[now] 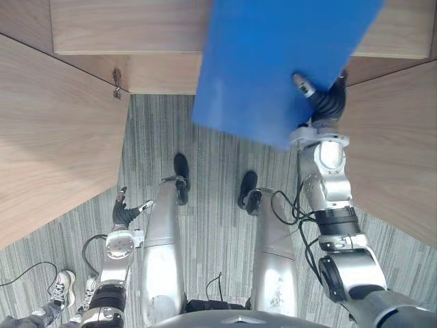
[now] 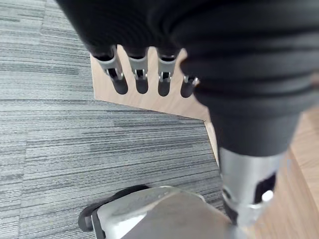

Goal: Walk over to the cabinet, pick up the folder, carry it to the office cabinet, place the folder inside the office cabinet, then close the office cabinet door

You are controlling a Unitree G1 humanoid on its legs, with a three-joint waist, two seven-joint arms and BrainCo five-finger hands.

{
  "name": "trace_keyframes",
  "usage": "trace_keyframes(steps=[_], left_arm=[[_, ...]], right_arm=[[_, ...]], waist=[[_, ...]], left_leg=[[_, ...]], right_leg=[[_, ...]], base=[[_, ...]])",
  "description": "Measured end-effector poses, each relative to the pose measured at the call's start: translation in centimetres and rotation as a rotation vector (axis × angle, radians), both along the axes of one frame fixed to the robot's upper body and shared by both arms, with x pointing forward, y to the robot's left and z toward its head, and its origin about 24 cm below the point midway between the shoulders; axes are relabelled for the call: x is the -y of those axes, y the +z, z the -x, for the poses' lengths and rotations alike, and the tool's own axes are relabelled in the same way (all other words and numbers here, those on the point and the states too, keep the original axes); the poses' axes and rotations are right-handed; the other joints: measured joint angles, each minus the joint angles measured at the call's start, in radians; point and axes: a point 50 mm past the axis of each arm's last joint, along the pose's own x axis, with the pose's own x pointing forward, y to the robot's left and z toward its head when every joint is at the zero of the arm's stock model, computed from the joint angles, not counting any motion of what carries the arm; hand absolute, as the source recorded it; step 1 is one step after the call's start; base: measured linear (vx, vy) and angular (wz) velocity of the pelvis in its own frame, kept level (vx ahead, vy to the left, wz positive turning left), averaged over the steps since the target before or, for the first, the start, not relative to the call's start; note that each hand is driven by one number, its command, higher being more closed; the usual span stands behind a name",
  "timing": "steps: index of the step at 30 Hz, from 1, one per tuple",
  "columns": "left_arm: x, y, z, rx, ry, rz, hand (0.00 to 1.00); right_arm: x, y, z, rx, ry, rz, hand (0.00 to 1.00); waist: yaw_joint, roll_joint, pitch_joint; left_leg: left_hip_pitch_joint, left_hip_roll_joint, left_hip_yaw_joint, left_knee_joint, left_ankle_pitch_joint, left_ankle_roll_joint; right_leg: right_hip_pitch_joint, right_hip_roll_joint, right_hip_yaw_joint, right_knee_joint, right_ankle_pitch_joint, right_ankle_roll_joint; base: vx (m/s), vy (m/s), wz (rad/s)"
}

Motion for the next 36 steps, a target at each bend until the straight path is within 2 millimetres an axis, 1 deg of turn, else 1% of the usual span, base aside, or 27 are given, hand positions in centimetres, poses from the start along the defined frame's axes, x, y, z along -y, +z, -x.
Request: trace_keyframes(steps=[4,5,7,10,12,16,20,23,25,28,33,35,36], left_arm=[[0.0,0.0,0.0,0.005,0.008,0.016,0.0],[0.0,0.1,0.0,0.007,0.008,0.016,0.0],[0.0,0.3,-0.2,0.022,0.013,0.027,0.0],[0.2,0.7,-0.3,0.038,0.013,0.028,0.0],[0.2,0.7,-0.3,0.039,0.022,0.025,0.0],[0.2,0.6,-0.3,0.038,0.047,0.037,0.0],[0.2,0.5,-0.3,0.036,0.05,0.038,0.0],[0.2,0.5,-0.3,0.038,0.069,0.038,0.0],[0.3,0.5,-0.5,0.04,0.086,0.052,0.0],[0.3,0.4,-0.6,0.031,0.097,0.052,0.0],[0.3,0.1,-0.5,0.019,0.128,0.07,0.0],[0.2,-0.4,-0.3,-0.005,0.136,0.073,0.0],[0.2,-0.4,-0.4,-0.007,0.136,0.073,0.0]], right_arm=[[1.0,2.0,-1.2,0.033,-0.015,-0.151,1.0],[1.0,2.4,-1.3,0.04,-0.017,-0.17,1.0],[1.2,4.0,-1.7,0.071,-0.011,-0.232,1.0],[1.5,5.2,-2.1,0.086,-0.012,-0.31,1.0],[1.5,5.5,-2.3,0.085,-0.014,-0.333,1.0],[1.2,6.9,-2.5,0.108,0.001,-0.383,1.0],[1.6,7.6,-3.2,0.091,-0.018,-0.442,1.0],[1.9,8.8,-3.6,0.086,-0.014,-0.528,1.0],[2.2,10.6,-3.5,0.118,-0.002,-0.552,1.0],[2.4,11.7,-3.8,0.101,-0.014,-0.588,1.0],[3.2,13.5,-3.7,0.114,-0.018,-0.616,1.0],[3.4,13.9,-3.9,0.098,-0.027,-0.645,1.0],[3.4,14.0,-3.9,0.097,-0.024,-0.656,0.0]], waist=[[0.003,0.0,0.0],[0.003,0.0,0.0],[0.005,0.0,0.0],[0.009,0.001,0.0],[0.011,0.001,-0.001],[0.01,0.001,-0.001],[0.01,0.003,-0.004],[0.006,0.009,-0.011],[0.008,0.009,-0.011],[0.007,0.009,-0.011],[-0.001,0.009,-0.011],[-0.005,0.009,-0.011],[-0.005,0.009,-0.011]], left_leg=[[-0.008,0.0,-0.005,-0.002,0.0,0.0],[-0.011,0.0,-0.005,-0.002,0.0,0.0],[-0.034,0.0,-0.01,-0.001,0.001,-0.001],[-0.049,0.0,-0.018,0.002,0.002,-0.001],[-0.05,0.0,-0.02,0.002,0.002,-0.002],[-0.051,-0.002,-0.02,-0.003,0.003,-0.003],[-0.057,-0.002,-0.024,-0.005,0.005,-0.004],[-0.087,-0.004,-0.037,-0.005,0.011,-0.004],[-0.105,-0.005,-0.043,-0.006,0.017,-0.005],[-0.107,-0.007,-0.045,-0.014,0.022,-0.009],[-0.121,-0.017,-0.051,-0.039,0.044,-0.01],[-0.123,-0.017,-0.055,-0.04,0.046,-0.01],[-0.125,-0.017,-0.056,-0.042,0.046,-0.01]], right_leg=[[-0.006,0.0,-0.005,-0.001,-0.003,-0.003],[-0.009,0.0,-0.006,-0.001,-0.003,-0.003],[-0.027,0.0,-0.01,-0.001,-0.003,-0.003],[-0.035,0.0,-0.02,-0.001,-0.003,-0.003],[-0.033,-0.003,-0.027,-0.002,-0.003,-0.004],[-0.033,-0.005,-0.029,-0.004,-0.005,-0.006],[-0.037,-0.005,-0.035,-0.006,-0.005,-0.007],[-0.057,-0.006,-0.048,-0.01,-0.003,-0.01],[-0.073,-0.007,-0.055,-0.009,-0.002,-0.011],[-0.075,-0.009,-0.058,-0.011,-0.002,-0.011],[-0.088,-0.016,-0.07,-0.026,0.006,-0.018],[-0.086,-0.016,-0.077,-0.03,0.007,-0.019],[-0.086,-0.016,-0.077,-0.03,0.007,-0.019]], base=[[0.02,-0.042,0.02],[0.02,-0.041,0.02],[0.01,-0.034,0.02],[0.03,-0.028,0.04],[0.02,-0.022,0.04],[0.0,-0.008,0.0],[-0.01,-0.016,0.01],[0.01,-0.011,0.05],[0.01,-0.01,0.05],[0.01,-0.016,0.05],[0.0,-0.009,0.07],[0.0,0.0,0.0],[0.0,0.0,0.0]])
